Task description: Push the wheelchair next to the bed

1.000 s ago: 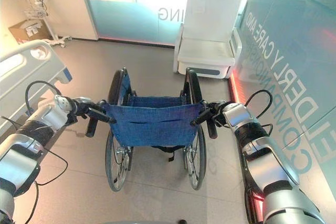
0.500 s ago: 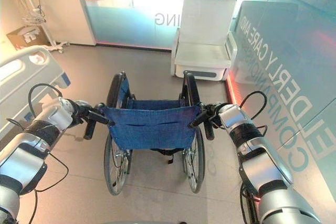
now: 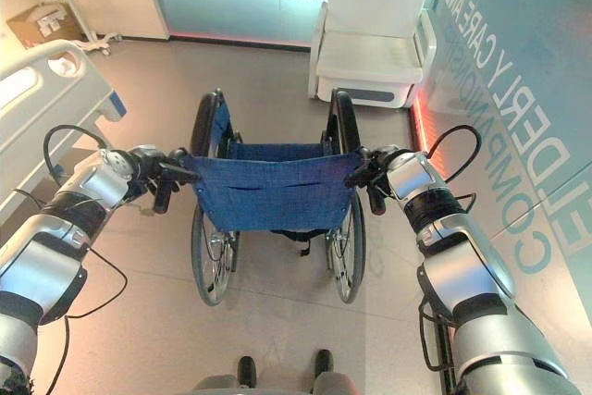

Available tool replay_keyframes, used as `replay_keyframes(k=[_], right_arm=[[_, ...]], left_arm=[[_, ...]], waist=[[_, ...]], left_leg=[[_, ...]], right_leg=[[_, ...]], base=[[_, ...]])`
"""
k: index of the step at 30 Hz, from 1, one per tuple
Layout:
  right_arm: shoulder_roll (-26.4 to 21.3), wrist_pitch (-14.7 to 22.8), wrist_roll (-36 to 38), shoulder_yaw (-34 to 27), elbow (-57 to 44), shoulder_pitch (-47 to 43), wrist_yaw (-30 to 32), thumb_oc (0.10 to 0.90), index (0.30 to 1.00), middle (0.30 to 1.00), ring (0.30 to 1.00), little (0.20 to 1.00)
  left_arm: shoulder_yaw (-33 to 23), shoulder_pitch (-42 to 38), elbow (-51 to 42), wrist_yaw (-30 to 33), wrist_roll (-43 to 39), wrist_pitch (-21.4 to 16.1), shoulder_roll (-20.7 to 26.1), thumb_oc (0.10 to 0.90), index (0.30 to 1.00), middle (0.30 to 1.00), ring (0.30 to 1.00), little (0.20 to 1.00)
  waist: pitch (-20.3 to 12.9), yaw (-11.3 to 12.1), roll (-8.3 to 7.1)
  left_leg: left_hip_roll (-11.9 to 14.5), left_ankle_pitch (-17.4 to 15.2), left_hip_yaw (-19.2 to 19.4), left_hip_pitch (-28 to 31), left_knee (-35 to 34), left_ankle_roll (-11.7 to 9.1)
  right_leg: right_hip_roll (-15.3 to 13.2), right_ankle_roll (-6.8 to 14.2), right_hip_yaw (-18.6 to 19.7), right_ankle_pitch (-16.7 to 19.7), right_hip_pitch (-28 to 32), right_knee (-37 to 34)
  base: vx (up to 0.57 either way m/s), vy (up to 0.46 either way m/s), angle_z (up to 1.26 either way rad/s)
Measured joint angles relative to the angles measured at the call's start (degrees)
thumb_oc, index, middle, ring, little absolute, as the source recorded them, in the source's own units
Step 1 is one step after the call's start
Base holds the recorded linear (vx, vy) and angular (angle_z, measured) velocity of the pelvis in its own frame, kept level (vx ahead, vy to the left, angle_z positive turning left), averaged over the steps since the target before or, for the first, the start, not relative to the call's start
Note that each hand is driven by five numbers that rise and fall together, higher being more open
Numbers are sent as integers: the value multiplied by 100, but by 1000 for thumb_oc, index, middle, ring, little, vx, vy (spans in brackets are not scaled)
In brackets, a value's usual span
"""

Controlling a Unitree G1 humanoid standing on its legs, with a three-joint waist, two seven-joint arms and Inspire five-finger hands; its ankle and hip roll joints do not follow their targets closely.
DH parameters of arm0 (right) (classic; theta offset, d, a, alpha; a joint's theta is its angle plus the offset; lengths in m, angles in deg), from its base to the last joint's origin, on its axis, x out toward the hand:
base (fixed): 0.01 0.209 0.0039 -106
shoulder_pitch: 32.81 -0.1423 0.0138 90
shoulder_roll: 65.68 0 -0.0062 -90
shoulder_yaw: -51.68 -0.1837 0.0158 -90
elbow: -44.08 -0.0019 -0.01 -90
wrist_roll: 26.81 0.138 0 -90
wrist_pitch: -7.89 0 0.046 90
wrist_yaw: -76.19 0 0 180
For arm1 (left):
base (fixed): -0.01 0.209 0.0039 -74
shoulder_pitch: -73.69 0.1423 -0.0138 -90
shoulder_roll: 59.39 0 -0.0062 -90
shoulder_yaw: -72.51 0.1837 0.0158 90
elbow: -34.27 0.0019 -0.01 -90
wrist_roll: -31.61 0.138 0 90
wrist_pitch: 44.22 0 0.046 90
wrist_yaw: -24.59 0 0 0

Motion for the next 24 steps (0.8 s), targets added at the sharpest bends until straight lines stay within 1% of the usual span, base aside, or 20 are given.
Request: replay_keyframes(k=[3,5,11,13,17,19,22,24], right_arm=[[-44,29,-18,-6,-25,11,15,400,300,300,300,300],[-33,34,-198,-6,-55,6,15,400,300,300,300,300],[-49,83,-323,-11,-46,-50,59,400,300,300,300,300],[-46,113,-323,-15,-67,-51,179,400,300,300,300,300],[-11,269,-418,-14,-89,-30,500,400,300,300,300,300],[-13,279,-425,-12,-106,-30,610,400,300,300,300,300],[-34,305,-425,-13,-126,-29,680,400,300,300,300,300],[-64,397,-423,-13,-82,-35,683,400,300,300,300,300]], left_arm=[[-2,33,-105,91,-46,0,5,400,300,300,300,300],[-7,104,-198,201,-51,0,14,400,300,300,300,300],[-11,182,-293,374,-273,-26,8,400,300,300,300,300],[-15,213,-339,471,-343,-63,6,400,300,300,300,300],[-67,217,-375,686,-447,-68,-31,400,300,300,300,300],[-115,225,-391,764,-486,-70,-53,400,300,300,300,300],[-121,236,-426,894,-550,-104,-66,400,300,300,300,300],[-122,235,-431,963,-558,-122,-90,400,300,300,300,300]], waist=[[27,-1,-4],[45,-1,29],[85,22,122],[91,40,166],[127,52,210],[135,54,223],[141,49,232],[152,58,250]], left_leg=[[-2,2,-24,3,-2,-2],[4,15,-41,25,-2,-21],[6,16,-51,85,-37,-23],[6,16,-59,100,-37,-23],[4,16,-80,116,-48,-21],[6,17,-125,100,-46,-19],[15,18,-179,72,-39,-19],[45,17,-209,63,-32,-20]], right_leg=[[-8,2,-73,2,21,0],[-2,2,-89,2,46,-1],[8,2,-111,3,118,-50],[12,7,-125,7,175,-92],[16,13,-145,11,201,-100],[20,37,-191,27,204,-105],[37,6,-256,21,205,-110],[56,-18,-289,2,211,-100]], base=[[10,6,6],[0,0,0],[0,0,0],[0,0,0],[12,-21,1],[26,-64,7],[37,-94,9],[46,-127,5]])
